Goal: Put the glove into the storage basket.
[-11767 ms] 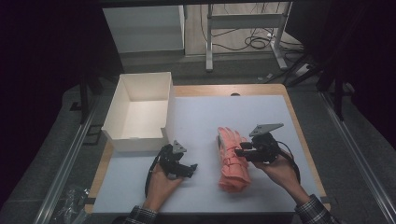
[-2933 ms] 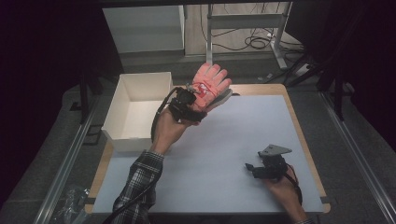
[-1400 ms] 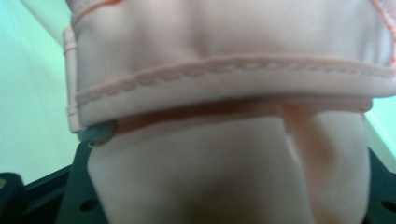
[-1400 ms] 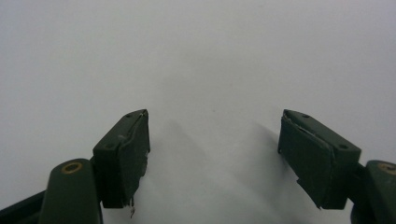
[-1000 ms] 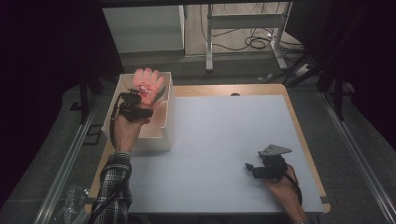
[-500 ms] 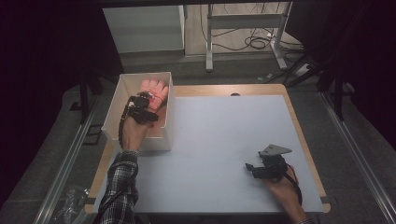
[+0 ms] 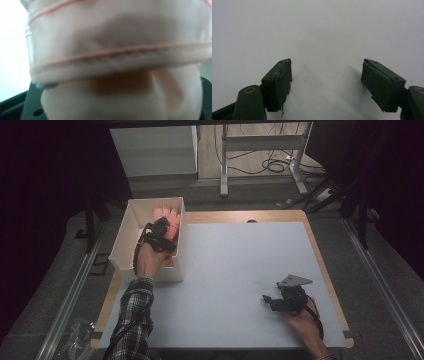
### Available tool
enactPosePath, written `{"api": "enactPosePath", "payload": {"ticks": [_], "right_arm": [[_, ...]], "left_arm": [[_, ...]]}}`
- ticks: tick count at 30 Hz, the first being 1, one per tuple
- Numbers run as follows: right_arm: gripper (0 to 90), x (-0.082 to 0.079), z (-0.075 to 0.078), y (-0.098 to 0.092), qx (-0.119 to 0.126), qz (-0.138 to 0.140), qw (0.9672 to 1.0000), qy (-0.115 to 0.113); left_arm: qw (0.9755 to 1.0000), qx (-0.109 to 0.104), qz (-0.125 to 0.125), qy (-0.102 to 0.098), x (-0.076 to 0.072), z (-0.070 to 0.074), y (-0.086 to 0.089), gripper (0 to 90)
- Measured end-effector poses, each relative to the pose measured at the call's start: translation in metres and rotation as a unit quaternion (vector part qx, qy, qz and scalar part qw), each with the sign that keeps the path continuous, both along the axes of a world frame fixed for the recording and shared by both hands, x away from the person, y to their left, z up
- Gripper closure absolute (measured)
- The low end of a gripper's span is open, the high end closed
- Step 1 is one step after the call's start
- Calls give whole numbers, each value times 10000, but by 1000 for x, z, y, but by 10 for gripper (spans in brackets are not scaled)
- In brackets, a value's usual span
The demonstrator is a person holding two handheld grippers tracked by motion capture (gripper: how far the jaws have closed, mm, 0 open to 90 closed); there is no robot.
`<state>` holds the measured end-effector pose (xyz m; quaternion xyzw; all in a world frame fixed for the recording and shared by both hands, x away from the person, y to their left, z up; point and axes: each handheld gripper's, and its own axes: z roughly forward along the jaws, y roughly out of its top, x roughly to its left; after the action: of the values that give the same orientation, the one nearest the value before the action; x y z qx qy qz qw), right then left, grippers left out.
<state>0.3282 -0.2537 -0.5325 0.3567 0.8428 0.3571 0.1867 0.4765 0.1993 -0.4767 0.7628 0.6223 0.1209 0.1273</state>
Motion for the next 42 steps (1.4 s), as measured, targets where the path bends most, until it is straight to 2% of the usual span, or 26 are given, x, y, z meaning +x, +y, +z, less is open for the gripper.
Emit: {"api": "enactPosePath", "payload": {"ticks": [2, 8, 15, 20, 24, 29, 30, 31, 32, 33, 35, 42], "right_arm": [[250, 0, 0, 0, 0, 0, 10000, 0], [250, 0, 0, 0, -1, -1, 10000, -1], [250, 0, 0, 0, -1, -2, 10000, -1], [249, 0, 0, 0, -2, -3, 10000, 0], [249, 0, 0, 0, -1, -5, 10000, 1], [249, 0, 0, 0, 1, -5, 10000, 5], [249, 0, 0, 0, 2, -7, 10000, 6], [249, 0, 0, 0, 0, -6, 10000, 4], [249, 0, 0, 0, -1, -6, 10000, 2], [249, 0, 0, 0, 2, -7, 10000, 6], [249, 0, 0, 0, -1, -6, 10000, 3], [249, 0, 0, 0, -2, -3, 10000, -3]], "left_arm": [[10000, -2, -13, 70, 1, -2, 0, 249], [10000, -29, -80, 51, 0, 1, 0, 106], [9998, -154, -126, 100, -7, 5, 6, 72], [9993, -300, -209, -17, -15, 11, 11, 57], [9988, -364, -318, -21, -21, 12, 13, 48], [9987, -248, -450, 9, -18, 4, 13, 31], [9986, -293, -441, 4, -15, 2, 13, 24], [9990, -241, -385, 39, -12, 1, 14, 26], [9991, -241, -362, -13, -11, 2, 14, 26], [9986, -367, -353, -127, -8, 4, 15, 27], [9982, -509, -303, -129, -4, 7, 16, 8], [9962, -659, -341, -455, -7, 24, 15, 0]]}}
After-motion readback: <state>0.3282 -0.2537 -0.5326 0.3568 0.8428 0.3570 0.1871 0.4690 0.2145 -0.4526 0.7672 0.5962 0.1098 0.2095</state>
